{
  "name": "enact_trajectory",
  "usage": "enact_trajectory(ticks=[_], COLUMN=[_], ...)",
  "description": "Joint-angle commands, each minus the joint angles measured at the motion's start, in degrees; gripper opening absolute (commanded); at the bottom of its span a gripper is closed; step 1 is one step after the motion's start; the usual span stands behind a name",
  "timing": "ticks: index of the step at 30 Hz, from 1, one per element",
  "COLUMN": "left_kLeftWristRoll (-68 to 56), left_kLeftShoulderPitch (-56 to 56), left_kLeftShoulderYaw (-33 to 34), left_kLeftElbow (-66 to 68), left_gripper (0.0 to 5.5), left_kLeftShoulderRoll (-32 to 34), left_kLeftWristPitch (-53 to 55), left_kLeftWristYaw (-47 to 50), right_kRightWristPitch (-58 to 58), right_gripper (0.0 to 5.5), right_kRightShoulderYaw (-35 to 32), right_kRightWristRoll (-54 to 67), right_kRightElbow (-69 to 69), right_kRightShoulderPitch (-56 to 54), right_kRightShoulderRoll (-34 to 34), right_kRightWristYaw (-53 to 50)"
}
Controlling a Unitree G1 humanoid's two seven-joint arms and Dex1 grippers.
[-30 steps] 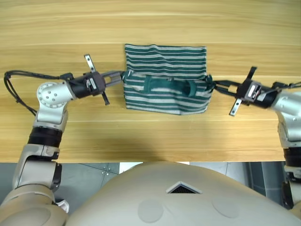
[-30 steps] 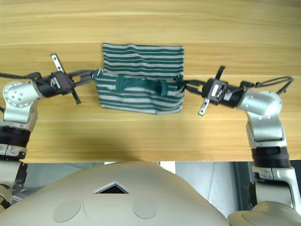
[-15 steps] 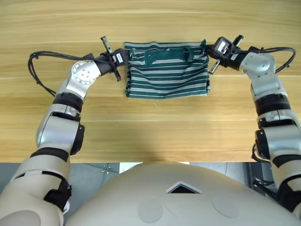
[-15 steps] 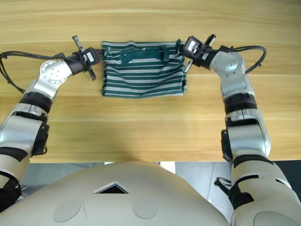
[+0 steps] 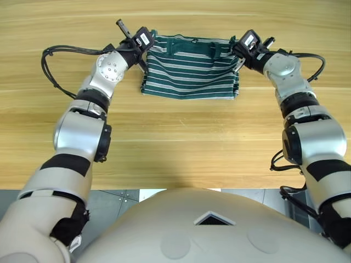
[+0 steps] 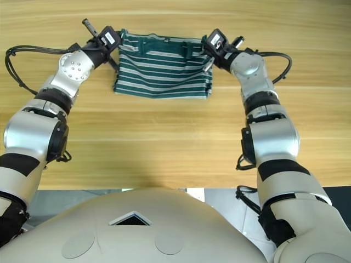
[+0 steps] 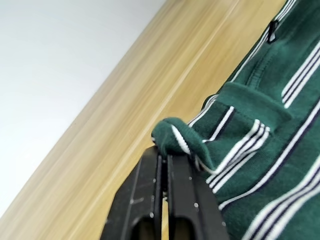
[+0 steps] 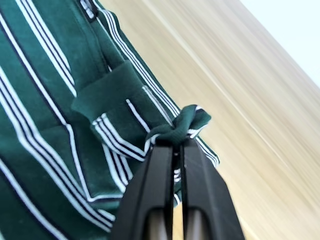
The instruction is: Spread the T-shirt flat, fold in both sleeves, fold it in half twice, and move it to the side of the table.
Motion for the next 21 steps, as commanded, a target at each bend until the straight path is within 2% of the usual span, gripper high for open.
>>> enact_trajectory(ticks=[1, 9, 10, 11, 13, 21], left_kLeftWristRoll=[2.24, 3.50, 3.18, 2.65, 0.90, -4.83], left_kLeftShoulderPitch=[-1.74, -1.27, -1.25, -1.15, -1.15, -4.94], left_kLeftShoulderYaw=[-1.00, 0.63, 1.20, 1.96, 4.16, 12.96], left_kLeftElbow=[1.92, 3.34, 3.40, 3.44, 3.42, 2.87], left_gripper=[0.02, 0.02, 0.00, 0.31, 0.55, 1.61], left_kLeftShoulderRoll=[-2.38, -5.94, -6.19, -6.38, -6.73, -5.43], left_kLeftWristPitch=[5.65, 14.83, 15.79, 16.64, 17.87, 19.82], left_kLeftWristYaw=[1.37, 1.30, 0.81, -0.19, -2.09, -1.86], right_kRightWristPitch=[2.51, 6.20, 6.66, 6.86, 7.11, 8.60], right_gripper=[0.00, 0.00, 0.35, 0.49, 0.77, 1.94], right_kRightShoulderYaw=[0.23, 3.54, 3.92, 3.59, 2.15, -8.89], right_kRightWristRoll=[-1.41, -5.80, -6.23, -5.98, -4.65, 5.66], right_kRightElbow=[3.05, 5.27, 5.45, 5.54, 5.53, 4.92], right_kRightShoulderPitch=[-0.92, 2.01, 2.36, 2.58, 2.52, 0.24], right_kRightShoulderRoll=[1.19, 1.89, 2.03, 2.25, 2.50, 2.57], right_kRightWristYaw=[-2.44, -1.93, -2.48, -2.75, -2.81, -0.41])
